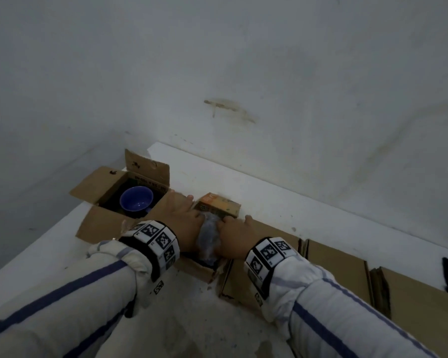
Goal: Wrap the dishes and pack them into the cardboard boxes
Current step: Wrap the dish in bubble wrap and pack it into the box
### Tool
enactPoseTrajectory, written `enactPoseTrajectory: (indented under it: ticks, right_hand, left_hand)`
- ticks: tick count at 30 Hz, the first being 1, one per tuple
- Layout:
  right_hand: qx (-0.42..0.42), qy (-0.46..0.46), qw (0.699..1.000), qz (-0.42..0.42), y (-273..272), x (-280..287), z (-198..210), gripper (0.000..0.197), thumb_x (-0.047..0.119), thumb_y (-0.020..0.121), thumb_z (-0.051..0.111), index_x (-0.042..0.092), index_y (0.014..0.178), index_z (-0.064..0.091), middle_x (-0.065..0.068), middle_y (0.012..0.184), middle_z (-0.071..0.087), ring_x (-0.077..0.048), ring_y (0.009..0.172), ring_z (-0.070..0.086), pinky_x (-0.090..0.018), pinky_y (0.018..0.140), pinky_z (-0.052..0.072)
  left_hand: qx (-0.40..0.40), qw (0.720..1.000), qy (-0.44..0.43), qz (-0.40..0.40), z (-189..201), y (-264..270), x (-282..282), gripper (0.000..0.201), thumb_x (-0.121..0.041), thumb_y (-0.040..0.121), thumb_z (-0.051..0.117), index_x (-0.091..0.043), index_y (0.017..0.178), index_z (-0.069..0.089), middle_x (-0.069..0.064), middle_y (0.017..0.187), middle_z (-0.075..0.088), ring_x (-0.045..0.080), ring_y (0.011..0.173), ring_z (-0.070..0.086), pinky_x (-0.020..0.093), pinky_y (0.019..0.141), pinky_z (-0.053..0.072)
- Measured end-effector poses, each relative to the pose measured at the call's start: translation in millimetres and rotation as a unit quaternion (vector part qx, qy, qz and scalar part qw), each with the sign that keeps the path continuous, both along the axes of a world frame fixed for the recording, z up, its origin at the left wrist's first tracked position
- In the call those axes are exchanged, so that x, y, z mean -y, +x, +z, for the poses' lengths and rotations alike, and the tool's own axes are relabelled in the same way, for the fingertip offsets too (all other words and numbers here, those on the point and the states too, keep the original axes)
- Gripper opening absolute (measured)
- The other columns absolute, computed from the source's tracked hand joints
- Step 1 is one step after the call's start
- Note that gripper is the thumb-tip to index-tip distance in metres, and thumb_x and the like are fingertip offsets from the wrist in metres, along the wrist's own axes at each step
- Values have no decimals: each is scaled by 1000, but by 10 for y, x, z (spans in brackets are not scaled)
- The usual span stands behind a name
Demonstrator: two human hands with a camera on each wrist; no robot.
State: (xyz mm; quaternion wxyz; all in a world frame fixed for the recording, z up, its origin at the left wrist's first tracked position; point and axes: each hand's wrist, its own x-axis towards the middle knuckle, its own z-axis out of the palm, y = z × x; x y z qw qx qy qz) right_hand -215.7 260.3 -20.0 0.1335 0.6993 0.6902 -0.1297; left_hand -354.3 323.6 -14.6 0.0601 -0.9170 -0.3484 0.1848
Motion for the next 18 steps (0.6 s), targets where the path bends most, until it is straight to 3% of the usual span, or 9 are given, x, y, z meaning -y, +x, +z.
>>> enactPoseTrajectory:
  ticks: [2, 4, 7, 10, 14, 18]
  right_hand:
    - [-90, 35, 995, -30, 93, 78, 103, 60, 49, 89, 49, 24, 142, 34, -4, 143, 40, -23, 131, 39, -45, 112, 18]
    - [-132, 71, 987, -51, 252, 198, 202, 54, 45, 91, 48, 22, 139, 41, -6, 141, 43, -24, 129, 42, -41, 108, 27]
    - [-146, 81, 983, -83, 606, 495, 239, 40, 32, 93, 47, 23, 132, 51, -7, 131, 50, -27, 121, 49, -38, 101, 37]
    - [-156, 92, 975, -131, 1007, 914, 208, 38, 29, 94, 46, 20, 130, 55, -7, 128, 53, -26, 116, 52, -37, 101, 39]
    - [-173, 129, 950, -227, 1648, 1604, 169, 30, 21, 93, 48, 12, 117, 63, -10, 117, 58, -26, 107, 56, -29, 87, 42]
    - [-182, 157, 915, -323, 2306, 2335, 69, 24, 16, 90, 48, 8, 102, 67, -11, 107, 63, -27, 102, 58, -28, 78, 42]
  left_hand:
    - [1, 999, 33, 3, 92, 29, 58, 82, -76, 77, 38, -28, 142, 33, 3, 151, 33, 32, 143, 16, 62, 105, 12]
    - [-13, 999, -9, 34, 240, 160, 173, 78, -64, 82, 45, -22, 145, 27, 7, 155, 23, 34, 145, 8, 64, 109, 10]
    - [63, 994, -65, 67, 361, 576, 462, 61, -44, 91, 45, -20, 145, 28, 9, 155, 20, 32, 146, 2, 62, 113, 0]
    - [130, 987, -85, 37, 335, 1094, 774, 58, -37, 92, 45, -21, 146, 28, 6, 154, 24, 29, 146, 7, 55, 116, 2]
    - [158, 977, -141, -26, 280, 1875, 1347, 56, -38, 93, 42, -24, 146, 28, 4, 152, 27, 26, 144, 13, 48, 117, 4]
    - [187, 960, -181, -101, 165, 2609, 1999, 40, -34, 93, 41, -21, 131, 46, 7, 135, 45, 27, 128, 37, 43, 110, 25]
